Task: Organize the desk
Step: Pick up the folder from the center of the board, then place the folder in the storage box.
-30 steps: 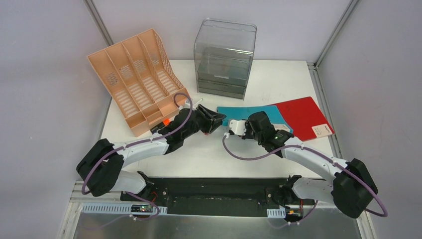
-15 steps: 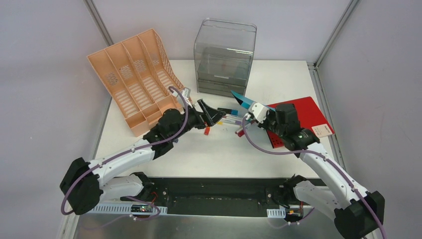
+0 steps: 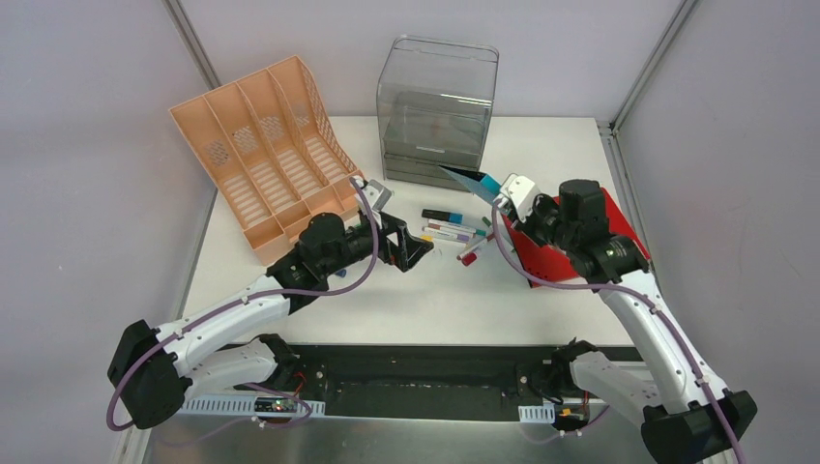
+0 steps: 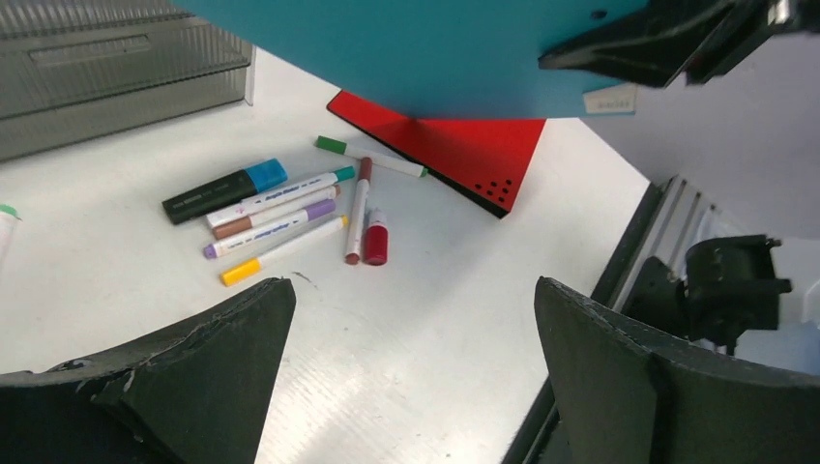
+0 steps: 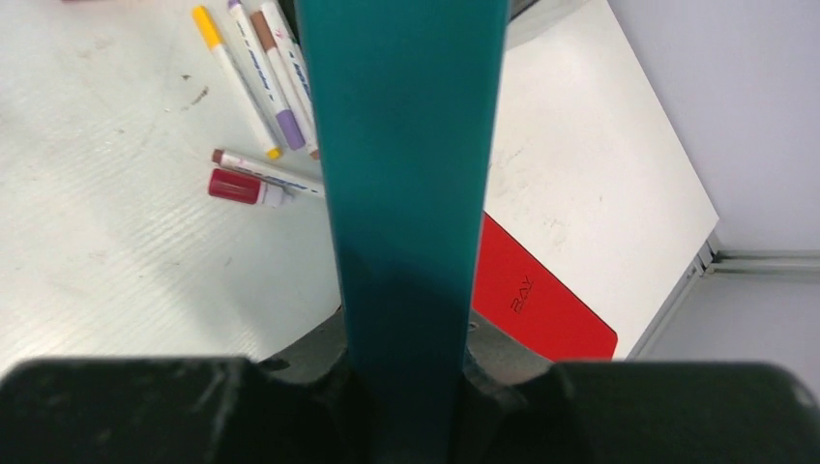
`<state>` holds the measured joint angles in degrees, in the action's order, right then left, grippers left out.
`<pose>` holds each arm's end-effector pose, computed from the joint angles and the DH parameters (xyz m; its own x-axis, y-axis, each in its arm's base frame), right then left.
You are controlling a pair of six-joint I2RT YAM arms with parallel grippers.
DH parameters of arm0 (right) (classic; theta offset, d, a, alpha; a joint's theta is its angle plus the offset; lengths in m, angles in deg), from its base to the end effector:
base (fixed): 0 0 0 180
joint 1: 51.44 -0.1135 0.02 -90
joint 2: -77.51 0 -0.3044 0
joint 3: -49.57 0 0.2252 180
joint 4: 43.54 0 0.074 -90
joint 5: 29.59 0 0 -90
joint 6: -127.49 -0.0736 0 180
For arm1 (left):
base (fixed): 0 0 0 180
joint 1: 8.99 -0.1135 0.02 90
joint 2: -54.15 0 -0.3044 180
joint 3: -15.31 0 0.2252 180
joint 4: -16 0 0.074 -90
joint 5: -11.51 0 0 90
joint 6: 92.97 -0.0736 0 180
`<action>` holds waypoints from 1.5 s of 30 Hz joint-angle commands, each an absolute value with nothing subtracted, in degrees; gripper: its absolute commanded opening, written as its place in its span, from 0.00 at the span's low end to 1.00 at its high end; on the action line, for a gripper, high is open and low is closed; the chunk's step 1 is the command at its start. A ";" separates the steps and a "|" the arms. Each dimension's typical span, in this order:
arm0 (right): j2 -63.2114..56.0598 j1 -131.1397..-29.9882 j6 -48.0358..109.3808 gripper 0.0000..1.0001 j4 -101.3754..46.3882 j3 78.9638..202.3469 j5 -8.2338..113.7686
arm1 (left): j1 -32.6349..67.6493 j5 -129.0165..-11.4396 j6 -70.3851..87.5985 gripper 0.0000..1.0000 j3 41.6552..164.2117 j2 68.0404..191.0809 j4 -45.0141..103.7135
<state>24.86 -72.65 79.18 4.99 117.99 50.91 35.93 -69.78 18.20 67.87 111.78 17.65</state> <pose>0.1591 0.0748 0.3374 -0.0533 -0.7243 -0.6874 -0.6986 0.5189 -0.4926 0.1529 -0.1682 0.3335 -0.3678 -0.1374 -0.9197 0.7203 0.5835 -0.3752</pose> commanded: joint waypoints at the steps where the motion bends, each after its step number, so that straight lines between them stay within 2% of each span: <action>1: 22.64 -72.27 77.44 0.00 11.31 126.58 44.68 | 35.29 -66.42 9.83 0.99 70.86 111.21 18.10; 7: 18.59 -72.27 75.32 0.00 16.46 136.86 40.45 | 34.95 -65.31 10.93 0.99 69.36 111.78 16.13; 14: 14.41 -71.66 71.26 0.00 17.63 143.46 36.21 | 34.34 -65.74 11.27 0.99 67.15 109.70 15.85; 23: 2.96 -71.75 60.91 0.00 17.84 158.38 22.98 | 29.91 -59.47 16.60 0.99 65.40 108.46 10.84; 26: -1.26 -71.99 56.85 0.00 15.34 163.06 20.77 | 28.61 -60.40 16.90 0.99 66.35 107.06 14.38; 34: -12.42 -76.03 47.27 0.00 9.30 175.66 19.53 | 27.22 -66.12 11.50 0.99 76.93 98.31 36.61; 45: -29.83 -84.98 43.82 0.00 7.12 198.75 28.04 | 27.22 -78.03 11.93 0.99 75.30 84.14 44.98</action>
